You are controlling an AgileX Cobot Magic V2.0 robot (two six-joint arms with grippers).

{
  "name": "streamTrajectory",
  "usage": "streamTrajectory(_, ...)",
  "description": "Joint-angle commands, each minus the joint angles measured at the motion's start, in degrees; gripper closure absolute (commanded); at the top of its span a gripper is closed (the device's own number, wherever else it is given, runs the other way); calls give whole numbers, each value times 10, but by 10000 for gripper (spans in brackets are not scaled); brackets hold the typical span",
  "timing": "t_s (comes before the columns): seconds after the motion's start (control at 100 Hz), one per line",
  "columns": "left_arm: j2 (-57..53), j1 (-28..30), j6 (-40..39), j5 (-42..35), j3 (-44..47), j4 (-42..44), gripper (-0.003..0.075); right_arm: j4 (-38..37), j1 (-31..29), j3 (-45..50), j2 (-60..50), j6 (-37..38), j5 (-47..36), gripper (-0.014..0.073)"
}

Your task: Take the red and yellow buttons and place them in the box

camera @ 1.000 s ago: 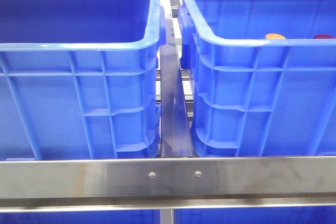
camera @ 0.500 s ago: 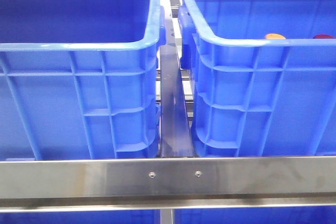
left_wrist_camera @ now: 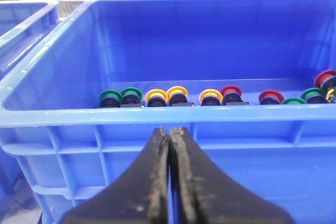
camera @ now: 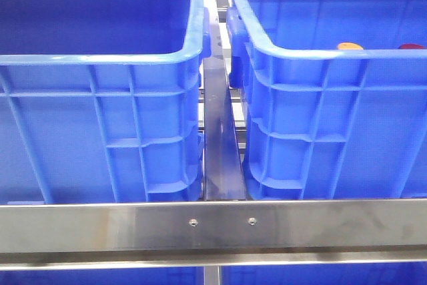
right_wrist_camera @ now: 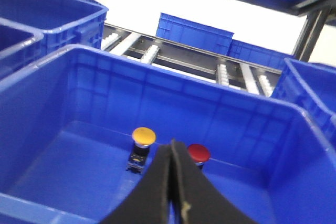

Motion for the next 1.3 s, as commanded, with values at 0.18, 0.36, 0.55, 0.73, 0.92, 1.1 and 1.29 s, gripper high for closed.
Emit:
streamTrajectory(0.18, -18, -1, -6, -41, 30, -6, 740, -290, 2, -18, 4, 372, -7, 662)
streamTrajectory(0.36, -18, -1, -6, -41, 30, -6, 740, -484, 9, -18, 4, 610, -23, 662)
streamTrajectory(0.55, -18, -1, -6, -41, 30, -6, 740, -646, 30, -18, 3, 761, -86, 662)
streamTrajectory(0.73, -18, -1, -6, -41, 30, -6, 740, -785, 56, -17, -8, 887, -156, 662)
streamTrajectory(0.92, -18, -1, -6, -41, 30, -6, 740, -963, 98, -17, -10, 1065, -227, 662)
streamTrajectory(1.1, -18, -1, -6, -41, 30, -6, 740, -1012, 98, 17, -24, 1119, -294, 662)
streamTrajectory(1.29, -18, -1, -6, -41, 30, -6, 740, -1013, 98, 80, -54, 1135, -303, 662)
